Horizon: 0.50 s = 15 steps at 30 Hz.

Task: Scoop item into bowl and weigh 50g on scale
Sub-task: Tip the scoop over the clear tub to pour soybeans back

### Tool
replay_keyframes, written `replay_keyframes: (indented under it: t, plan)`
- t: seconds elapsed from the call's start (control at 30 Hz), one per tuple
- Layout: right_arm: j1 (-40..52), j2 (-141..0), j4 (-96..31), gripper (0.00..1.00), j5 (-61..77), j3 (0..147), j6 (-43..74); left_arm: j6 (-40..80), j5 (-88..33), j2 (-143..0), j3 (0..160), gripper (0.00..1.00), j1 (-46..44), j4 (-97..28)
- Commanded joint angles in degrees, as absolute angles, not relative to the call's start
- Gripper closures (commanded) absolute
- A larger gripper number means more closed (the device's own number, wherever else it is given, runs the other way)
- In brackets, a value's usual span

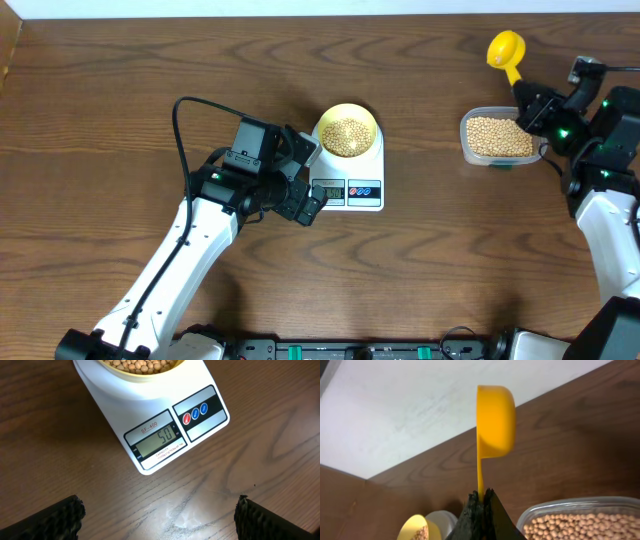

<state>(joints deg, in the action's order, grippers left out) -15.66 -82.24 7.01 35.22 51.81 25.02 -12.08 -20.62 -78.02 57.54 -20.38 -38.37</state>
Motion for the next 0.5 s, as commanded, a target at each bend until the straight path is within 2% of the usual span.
replay_keyframes:
  t: [0.0, 0.27, 0.47]
  plan:
    - [-17.89, -81.21, 8.05, 0.99, 34.63, 52.27, 25.74, -12.84, -20.27, -78.24, 57.17, 0.02, -20.45, -38.30]
    - [-21.39, -81.21, 8.58, 0.99, 34.61, 52.27, 33.32, -12.84, -20.27, -78.24, 57.17, 0.02, -20.45, -38.30]
    - [-21.54, -81.21, 8.01, 0.99, 34.63, 52.27, 33.87, -12.84, -20.27, -78.24, 57.17, 0.02, -20.45, -38.33]
